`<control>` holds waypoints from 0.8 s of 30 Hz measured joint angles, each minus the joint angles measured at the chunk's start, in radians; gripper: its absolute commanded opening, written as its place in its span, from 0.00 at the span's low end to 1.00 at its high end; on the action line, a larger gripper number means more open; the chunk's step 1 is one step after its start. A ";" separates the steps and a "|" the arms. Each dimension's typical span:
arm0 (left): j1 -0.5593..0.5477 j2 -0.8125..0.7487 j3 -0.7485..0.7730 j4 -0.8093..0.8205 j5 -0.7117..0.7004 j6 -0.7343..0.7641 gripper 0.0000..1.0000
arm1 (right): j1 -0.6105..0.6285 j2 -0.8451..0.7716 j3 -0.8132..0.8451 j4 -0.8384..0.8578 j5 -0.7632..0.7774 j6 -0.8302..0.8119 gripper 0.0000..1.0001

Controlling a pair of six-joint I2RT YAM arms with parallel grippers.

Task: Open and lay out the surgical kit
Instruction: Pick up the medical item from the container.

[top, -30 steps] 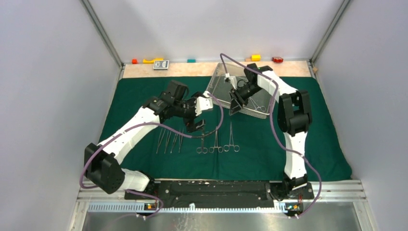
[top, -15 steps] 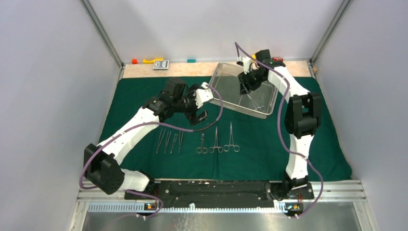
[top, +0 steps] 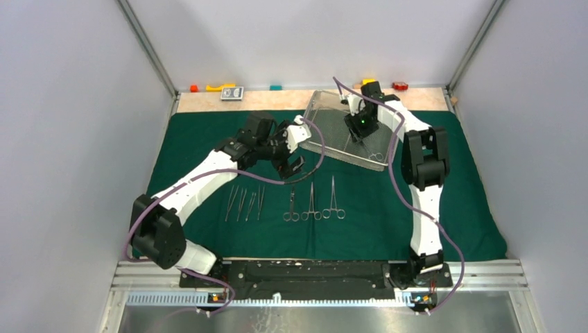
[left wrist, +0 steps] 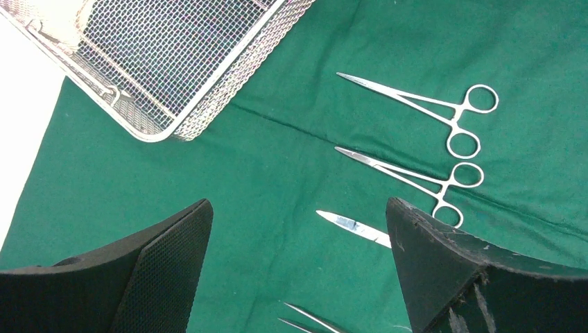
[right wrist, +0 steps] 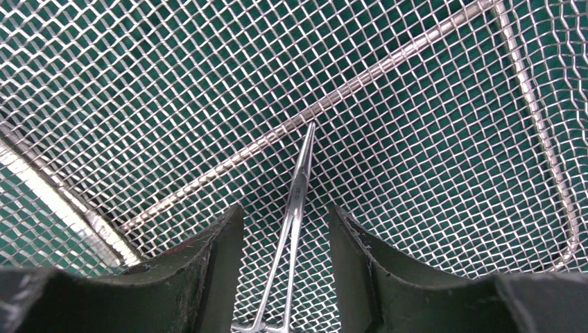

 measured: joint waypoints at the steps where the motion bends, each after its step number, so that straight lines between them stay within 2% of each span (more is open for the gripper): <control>1: 0.000 0.003 0.000 0.000 0.002 -0.001 0.99 | 0.000 0.008 0.002 0.002 0.006 -0.002 0.46; 11: 0.000 0.008 0.002 0.016 0.015 -0.007 0.99 | 0.001 0.013 -0.016 0.040 0.024 -0.010 0.27; 19: 0.000 0.007 0.002 0.026 0.014 -0.007 0.99 | 0.000 0.005 -0.044 0.079 0.009 -0.012 0.15; 24: 0.000 0.007 0.002 0.027 0.015 -0.007 0.99 | -0.006 0.010 -0.033 0.077 0.003 -0.009 0.03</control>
